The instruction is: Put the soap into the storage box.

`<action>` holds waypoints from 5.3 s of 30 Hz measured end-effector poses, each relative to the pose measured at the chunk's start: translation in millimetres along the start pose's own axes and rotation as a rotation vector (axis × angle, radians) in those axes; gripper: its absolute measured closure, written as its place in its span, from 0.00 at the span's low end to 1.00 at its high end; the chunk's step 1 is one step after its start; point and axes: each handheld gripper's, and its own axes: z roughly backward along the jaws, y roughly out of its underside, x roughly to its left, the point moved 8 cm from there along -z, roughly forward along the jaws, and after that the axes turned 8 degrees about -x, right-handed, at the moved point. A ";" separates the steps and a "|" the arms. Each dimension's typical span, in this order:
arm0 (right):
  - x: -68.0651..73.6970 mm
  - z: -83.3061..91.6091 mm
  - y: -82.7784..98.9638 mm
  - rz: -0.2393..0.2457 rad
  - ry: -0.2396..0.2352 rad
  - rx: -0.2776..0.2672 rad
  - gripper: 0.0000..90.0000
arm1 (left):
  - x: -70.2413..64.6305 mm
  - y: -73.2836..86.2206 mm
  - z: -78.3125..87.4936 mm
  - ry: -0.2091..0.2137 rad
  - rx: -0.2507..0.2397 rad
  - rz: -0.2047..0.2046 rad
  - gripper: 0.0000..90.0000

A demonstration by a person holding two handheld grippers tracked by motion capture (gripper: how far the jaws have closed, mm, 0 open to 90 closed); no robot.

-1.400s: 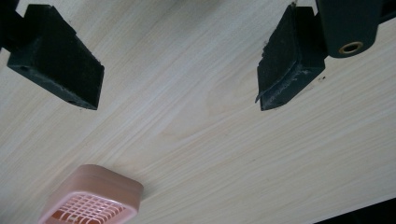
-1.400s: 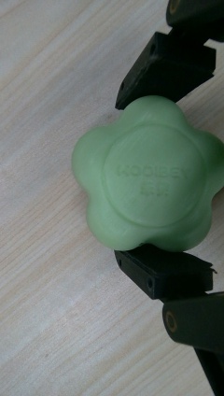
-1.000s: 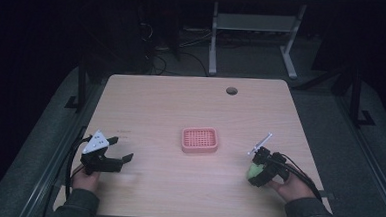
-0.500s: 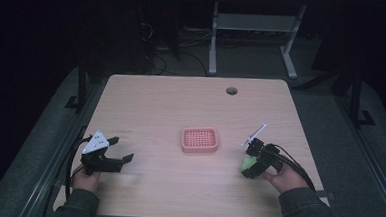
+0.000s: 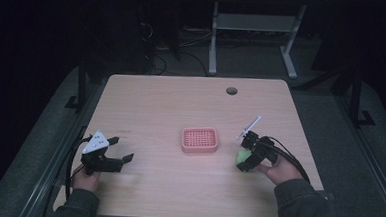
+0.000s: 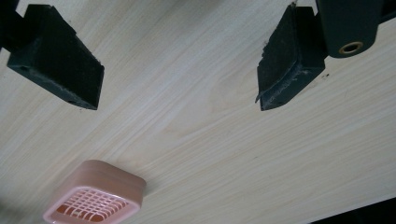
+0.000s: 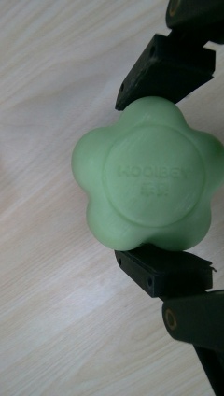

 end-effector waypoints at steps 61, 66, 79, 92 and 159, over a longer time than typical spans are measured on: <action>0.6 -16.9 -101.3 0.082 -0.053 -0.013 0.28 | 1.9 -2.8 1.1 -0.008 -0.027 0.015 0.16; 1.0 -18.4 -110.4 0.085 -0.061 -0.010 0.28 | 2.5 -2.9 1.0 -0.011 -0.027 0.016 0.16; 5.4 -23.4 -129.2 0.105 -0.072 -0.014 0.28 | 2.9 -3.6 1.5 -0.012 -0.032 0.018 0.16; 9.3 -38.8 -139.9 0.105 -0.093 -0.012 0.28 | 2.8 -4.1 1.3 -0.011 -0.035 0.015 0.16; 12.5 -83.9 -145.3 0.116 -0.037 0.073 0.28 | 3.2 -3.9 0.8 -0.010 -0.035 0.021 0.16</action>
